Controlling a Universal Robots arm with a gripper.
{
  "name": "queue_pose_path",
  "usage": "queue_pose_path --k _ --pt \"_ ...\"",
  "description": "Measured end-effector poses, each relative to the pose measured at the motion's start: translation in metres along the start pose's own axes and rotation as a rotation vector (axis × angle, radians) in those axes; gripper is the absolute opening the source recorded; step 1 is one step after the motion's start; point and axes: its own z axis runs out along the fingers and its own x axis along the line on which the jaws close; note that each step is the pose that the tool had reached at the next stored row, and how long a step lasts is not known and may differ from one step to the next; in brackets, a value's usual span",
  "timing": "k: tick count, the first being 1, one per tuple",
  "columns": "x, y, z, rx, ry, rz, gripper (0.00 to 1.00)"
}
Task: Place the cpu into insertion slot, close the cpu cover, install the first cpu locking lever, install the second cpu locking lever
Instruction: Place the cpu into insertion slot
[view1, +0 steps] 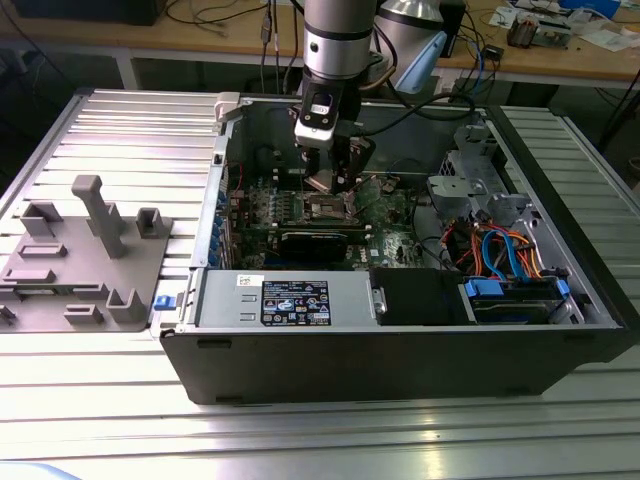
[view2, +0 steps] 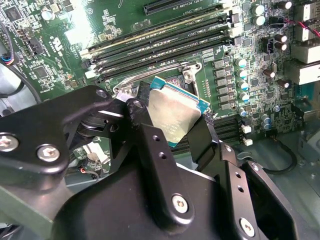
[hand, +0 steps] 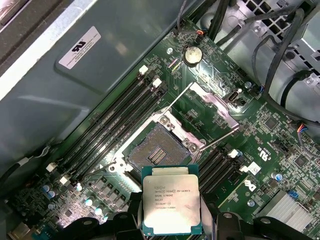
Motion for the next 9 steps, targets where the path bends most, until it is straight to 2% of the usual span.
queue_pose_path --k 9 --pt "0.0000 0.0000 0.0001 0.0002 0.0000 0.005 0.55"
